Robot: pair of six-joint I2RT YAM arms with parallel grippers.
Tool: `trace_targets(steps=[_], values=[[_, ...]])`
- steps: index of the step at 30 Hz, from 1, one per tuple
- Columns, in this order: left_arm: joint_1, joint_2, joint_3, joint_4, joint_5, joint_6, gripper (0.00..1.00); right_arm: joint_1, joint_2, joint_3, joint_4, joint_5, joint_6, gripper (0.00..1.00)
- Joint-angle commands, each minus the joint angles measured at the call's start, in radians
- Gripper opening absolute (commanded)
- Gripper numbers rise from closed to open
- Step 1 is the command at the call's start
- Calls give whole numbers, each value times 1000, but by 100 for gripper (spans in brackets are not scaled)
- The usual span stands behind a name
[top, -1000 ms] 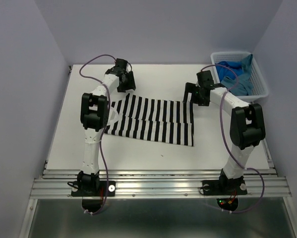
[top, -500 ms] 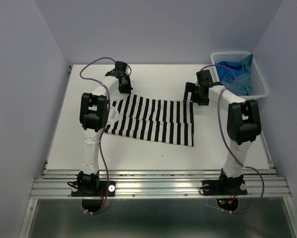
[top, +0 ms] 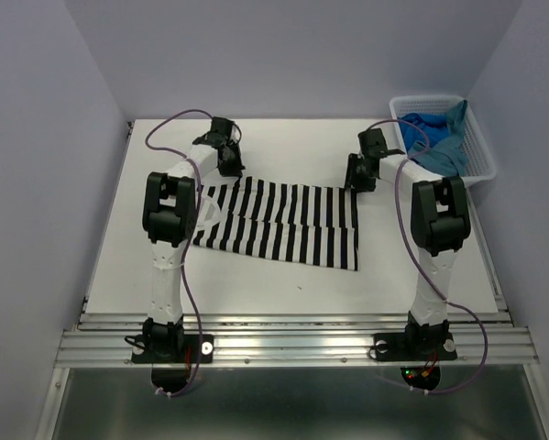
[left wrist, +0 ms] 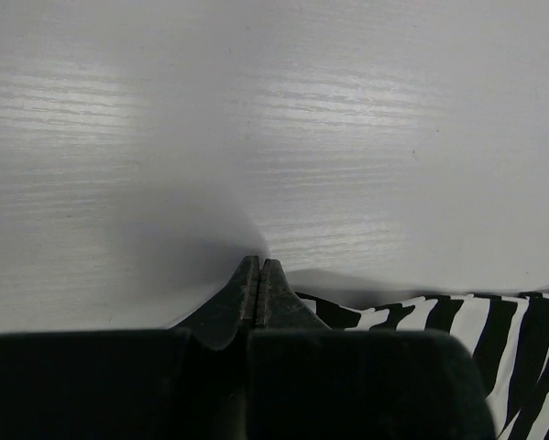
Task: Fold and stack the tank tops
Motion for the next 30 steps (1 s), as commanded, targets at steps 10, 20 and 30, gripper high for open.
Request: trace_targets(steps=[10,20,30], values=[[0,-158,-85,103,32,12,0,-8,-4,20,10,-14,-64,1],[3,-282,-237,169,47,-8,0,-8,-175,-77,41,-14,-83,1],[5,-535,-577,264,18,-59,0,-8,-436,-313,98,-109,-58,1]])
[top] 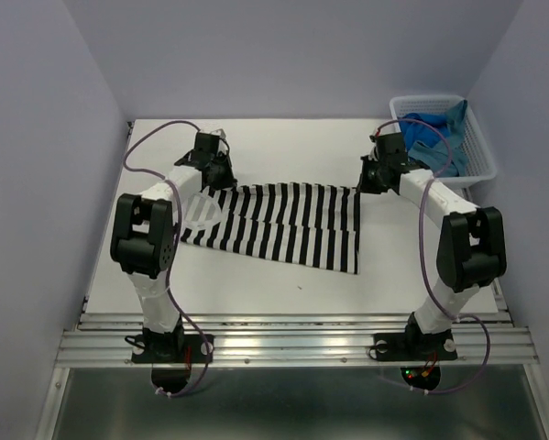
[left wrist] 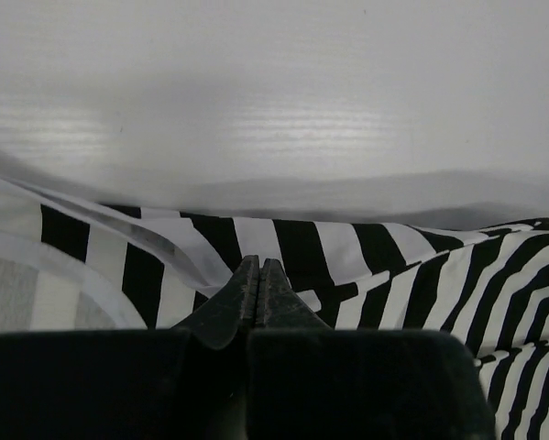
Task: Fold and stack the tank tops
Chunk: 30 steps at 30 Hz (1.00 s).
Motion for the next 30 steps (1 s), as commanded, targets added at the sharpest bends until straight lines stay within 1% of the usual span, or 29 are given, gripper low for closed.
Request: trace_targets(steps=[1,2,5,6,9,14,18,21,24,27,30], values=[[2,-156,-117,60,-18,-28,0,-8,-115,-91,50,-40,5,0],[2,-197,-164,67,-26,-39,0,3,-161,-110,50,-38,7,1],[2,-258,-235,86,-40,-58,0,3,-256,-188,52,-32,24,1],[2,-274,-258,89,-43,-58,0,3,-256,-205,52,-34,27,1],[2,-365,-358,98,-52,-84,0,12,-346,-265,50,-57,36,1],[4,-462,-462,109,-64,-96,0,12,-425,-344,47,-117,56,1],[-3,-534,-534,107,-74,-120,0,21,-469,-383,9,-115,64,1],[-10,-597,-614,126,-71,-147,0,31,-523,-447,1,-146,82,1],[-18,-618,-643,135,-87,-165,0,31,-577,-479,-20,-150,90,1],[-27,-630,-668,134,-84,-188,0,31,-610,-495,-49,-120,90,1],[-32,-655,-708,130,-87,-202,0,31,-620,-504,-71,-98,90,1]])
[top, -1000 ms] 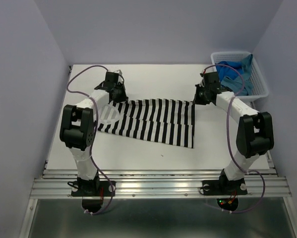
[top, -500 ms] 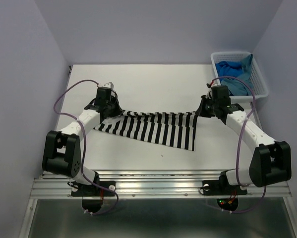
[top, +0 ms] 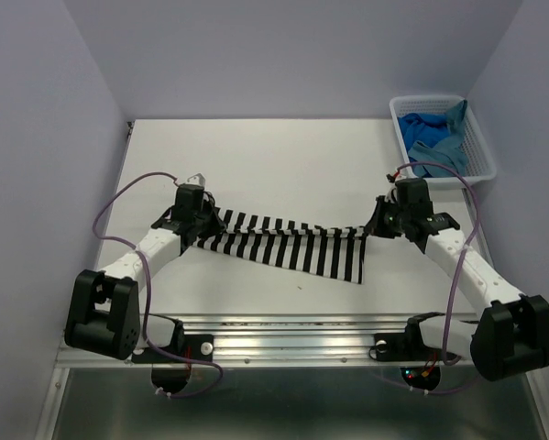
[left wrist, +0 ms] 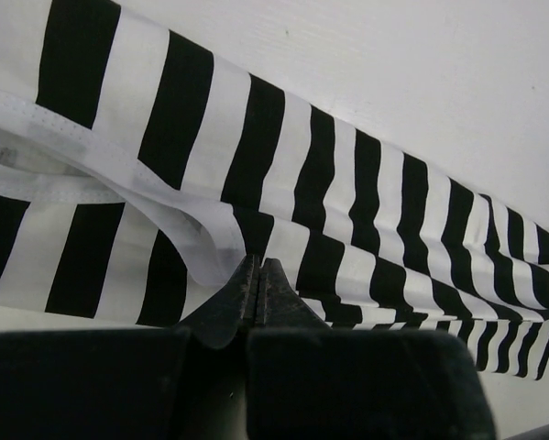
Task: Fold and stack the tank tops
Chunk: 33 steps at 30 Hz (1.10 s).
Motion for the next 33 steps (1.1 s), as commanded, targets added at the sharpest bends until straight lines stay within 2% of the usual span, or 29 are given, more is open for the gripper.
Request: trace_targets(steps=[1,15,23,28,31,32,33], values=[[-7,-59,-45,13,-28,-38,0,7,-33,-12,-25,22,9,1],[-17,-85,-40,-73,-53,-73,0,7,-113,-133,-51,-24,55,4],[-43,-50,-112,-79,-57,-121,0,7,-104,-175,-52,-24,98,8],[-47,-25,-155,-76,-65,-156,0,26,-93,-227,-68,-76,173,15],[-55,-27,-175,-76,-59,-170,0,27,-67,-216,-106,-70,205,33],[-55,-30,-178,-93,-66,-176,6,27,-61,-207,-123,-76,211,34],[-56,-34,-181,-101,-68,-188,24,27,-63,-204,-155,-79,217,36]])
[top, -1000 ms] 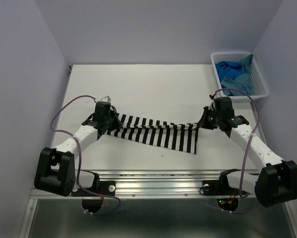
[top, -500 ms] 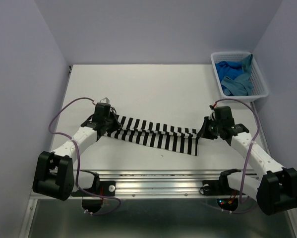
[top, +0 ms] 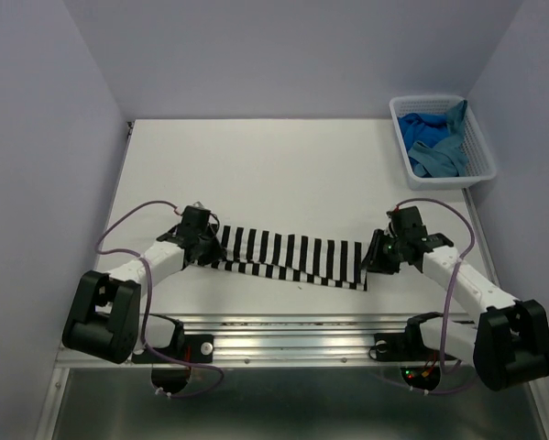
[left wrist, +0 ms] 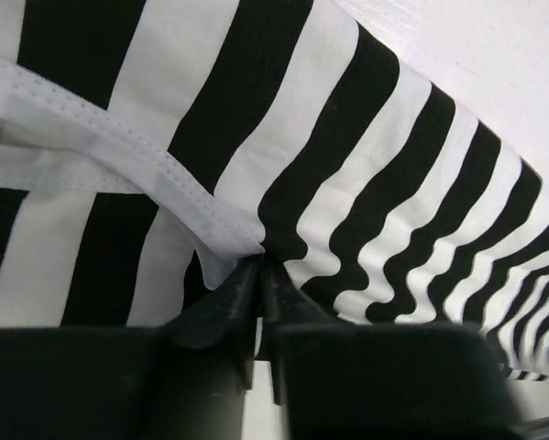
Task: Fold and stack the tank tops
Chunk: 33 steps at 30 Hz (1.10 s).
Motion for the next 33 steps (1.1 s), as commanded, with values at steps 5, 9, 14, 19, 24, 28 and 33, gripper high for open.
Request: trace_targets(steps=[5,9,14,19,24,28,33], values=[[-16,-95,-12,-82,-19,-48,69,9,-84,44,-121,0,33,59],[-18,-179,37,-145,-42,-45,98,9,-133,116,-92,-43,-21,71],[-16,-244,112,-240,-140,-54,99,9,-127,130,18,-190,-41,100],[-13,-210,141,-295,-243,-92,99,50,-84,121,87,-183,-41,100],[1,-106,186,-311,-352,-121,99,199,32,116,132,-68,-52,100],[22,-25,206,-198,-348,-97,99,250,131,116,192,-43,-52,100],[106,83,180,-124,-293,-66,99,250,215,109,216,47,-61,100]])
